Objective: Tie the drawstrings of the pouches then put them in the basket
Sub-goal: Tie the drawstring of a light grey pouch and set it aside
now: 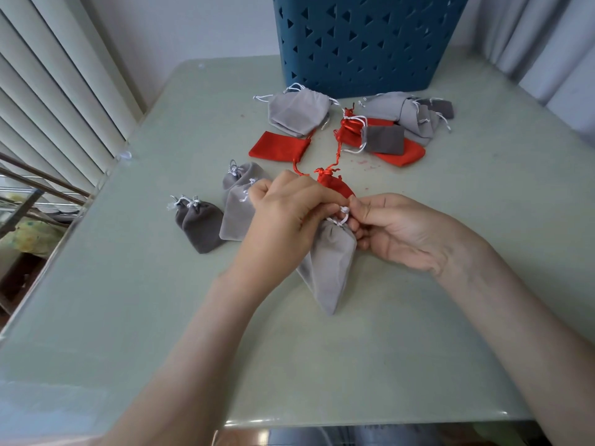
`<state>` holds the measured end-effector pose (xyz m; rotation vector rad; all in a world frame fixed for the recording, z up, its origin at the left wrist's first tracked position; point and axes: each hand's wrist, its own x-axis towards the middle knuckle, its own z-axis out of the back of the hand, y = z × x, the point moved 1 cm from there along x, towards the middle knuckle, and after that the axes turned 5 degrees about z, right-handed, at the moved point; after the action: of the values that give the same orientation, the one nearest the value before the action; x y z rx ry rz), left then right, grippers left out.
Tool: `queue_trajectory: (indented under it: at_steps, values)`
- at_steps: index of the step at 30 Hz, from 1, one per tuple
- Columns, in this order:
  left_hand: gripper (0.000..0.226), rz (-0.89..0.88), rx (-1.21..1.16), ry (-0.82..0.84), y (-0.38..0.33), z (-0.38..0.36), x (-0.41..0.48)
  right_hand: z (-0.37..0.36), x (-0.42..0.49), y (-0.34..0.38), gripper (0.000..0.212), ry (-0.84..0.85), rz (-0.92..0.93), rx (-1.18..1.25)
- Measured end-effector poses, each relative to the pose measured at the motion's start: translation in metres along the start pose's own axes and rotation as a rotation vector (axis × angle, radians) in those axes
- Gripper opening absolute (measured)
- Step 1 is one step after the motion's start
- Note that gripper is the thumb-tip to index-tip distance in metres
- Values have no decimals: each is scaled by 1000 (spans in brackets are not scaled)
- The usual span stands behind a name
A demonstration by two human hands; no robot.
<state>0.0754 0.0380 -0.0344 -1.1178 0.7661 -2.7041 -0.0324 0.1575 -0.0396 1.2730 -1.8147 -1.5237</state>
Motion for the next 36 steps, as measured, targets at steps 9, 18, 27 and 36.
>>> queue_trajectory:
  at_steps: [9, 18, 27, 36]
  values:
    - [16, -36, 143, -16, 7, -1, 0, -2, -3, 1, 6, 13, 128, -253]
    - [16, 277, -32, 45, 8, -5, 2, -11, 0, -3, 9, -197, 355, -724]
    - [14, 392, -38, 83, 2, -7, -1, -11, 1, -4, 10, -324, 451, -838]
    - [10, 183, 176, -133, 3, -8, -2, -14, -2, 4, 25, -60, 288, -213]
